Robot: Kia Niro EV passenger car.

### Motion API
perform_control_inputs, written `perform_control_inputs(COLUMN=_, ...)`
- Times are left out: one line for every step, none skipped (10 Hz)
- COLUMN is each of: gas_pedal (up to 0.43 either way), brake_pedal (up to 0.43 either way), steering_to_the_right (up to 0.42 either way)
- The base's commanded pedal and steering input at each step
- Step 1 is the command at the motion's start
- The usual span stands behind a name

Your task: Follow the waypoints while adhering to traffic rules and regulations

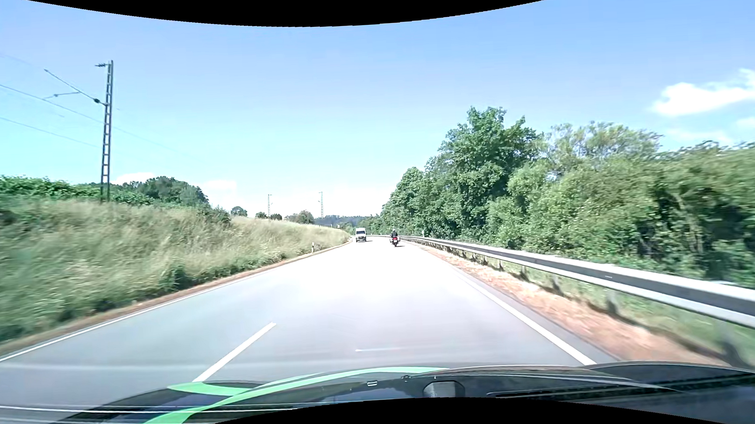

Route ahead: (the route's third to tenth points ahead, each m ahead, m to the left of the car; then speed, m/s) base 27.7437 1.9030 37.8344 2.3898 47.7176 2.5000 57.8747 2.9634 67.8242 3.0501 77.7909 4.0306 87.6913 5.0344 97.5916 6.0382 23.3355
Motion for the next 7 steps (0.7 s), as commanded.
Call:
perform_control_inputs(gas_pedal=0.228, brake_pedal=0.000, steering_to_the_right=-0.007)
perform_control_inputs(gas_pedal=0.228, brake_pedal=0.000, steering_to_the_right=-0.007)
perform_control_inputs(gas_pedal=0.220, brake_pedal=0.000, steering_to_the_right=-0.007)
perform_control_inputs(gas_pedal=0.209, brake_pedal=0.000, steering_to_the_right=-0.007)
perform_control_inputs(gas_pedal=0.189, brake_pedal=0.000, steering_to_the_right=-0.007)
perform_control_inputs(gas_pedal=0.189, brake_pedal=0.000, steering_to_the_right=-0.007)
perform_control_inputs(gas_pedal=0.189, brake_pedal=0.000, steering_to_the_right=-0.007)
